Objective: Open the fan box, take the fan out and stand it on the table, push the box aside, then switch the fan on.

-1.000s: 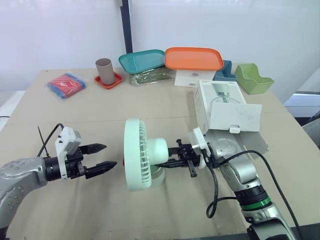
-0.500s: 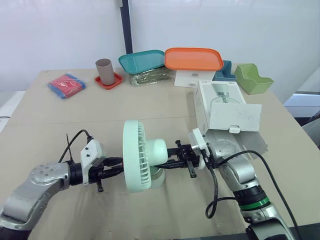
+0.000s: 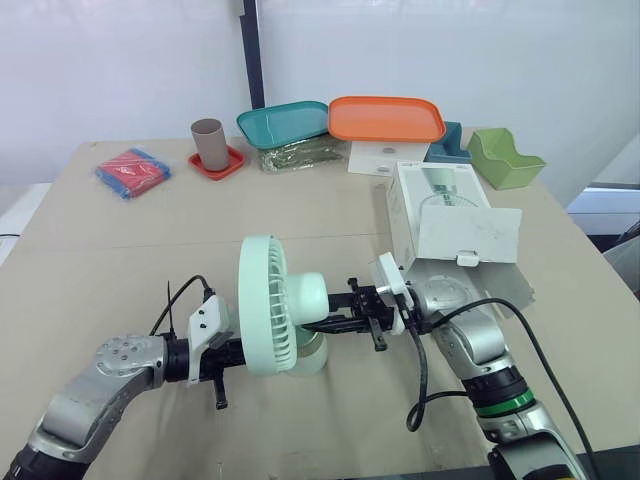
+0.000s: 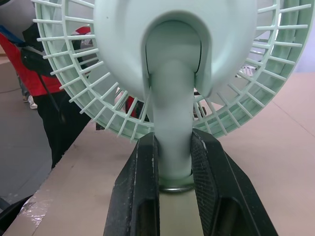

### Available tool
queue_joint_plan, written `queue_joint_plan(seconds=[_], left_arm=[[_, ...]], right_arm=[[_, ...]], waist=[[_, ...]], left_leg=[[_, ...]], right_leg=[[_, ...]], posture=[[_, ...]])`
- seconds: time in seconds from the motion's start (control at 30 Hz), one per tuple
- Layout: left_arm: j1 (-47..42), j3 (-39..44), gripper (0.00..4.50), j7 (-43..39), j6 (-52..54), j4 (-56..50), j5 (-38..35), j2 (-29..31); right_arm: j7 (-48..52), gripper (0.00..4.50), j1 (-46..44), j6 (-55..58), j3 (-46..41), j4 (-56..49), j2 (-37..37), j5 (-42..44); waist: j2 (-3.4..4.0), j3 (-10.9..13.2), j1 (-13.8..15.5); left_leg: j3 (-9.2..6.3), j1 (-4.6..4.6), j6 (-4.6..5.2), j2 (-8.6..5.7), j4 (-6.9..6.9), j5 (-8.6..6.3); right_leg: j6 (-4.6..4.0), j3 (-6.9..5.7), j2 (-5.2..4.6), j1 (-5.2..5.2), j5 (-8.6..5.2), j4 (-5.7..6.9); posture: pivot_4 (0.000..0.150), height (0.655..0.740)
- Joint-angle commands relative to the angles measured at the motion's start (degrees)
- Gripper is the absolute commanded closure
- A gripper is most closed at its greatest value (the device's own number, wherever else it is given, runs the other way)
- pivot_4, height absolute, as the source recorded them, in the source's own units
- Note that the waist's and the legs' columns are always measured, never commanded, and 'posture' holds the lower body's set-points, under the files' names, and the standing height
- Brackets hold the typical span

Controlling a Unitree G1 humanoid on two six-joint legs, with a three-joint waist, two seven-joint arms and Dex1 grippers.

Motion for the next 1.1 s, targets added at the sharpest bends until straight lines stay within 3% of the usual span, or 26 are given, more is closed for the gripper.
queue_joint_plan(seconds=[0.03, 1.1], left_arm=[[0.1, 0.33, 4.42, -0.4, -0.61, -1.14, -0.15, 0.26], [-2.78, -1.59, 4.42, -0.39, -1.15, -0.37, 1.46, -2.72]], right_arm=[[-0.04, 4.17, -0.04, -0.73, -0.07, -0.74, -0.07, 0.06], [-0.23, 4.17, 0.86, -0.65, -0.07, -1.44, -1.28, 0.24]], waist=[[0.0, 0.0, 0.0], [0.01, -0.01, 0.07]], left_leg=[[0.01, 0.01, 0.0, 0.0, 0.0, 0.0], [-0.04, 0.06, 0.0, -0.02, 0.01, 0.0]], right_leg=[[0.0, 0.0, 0.0, 0.01, 0.0, 0.0], [0.0, -0.01, -0.01, 0.1, 0.0, 0.0]], posture=[[0.15, 0.74], [0.15, 0.74]])
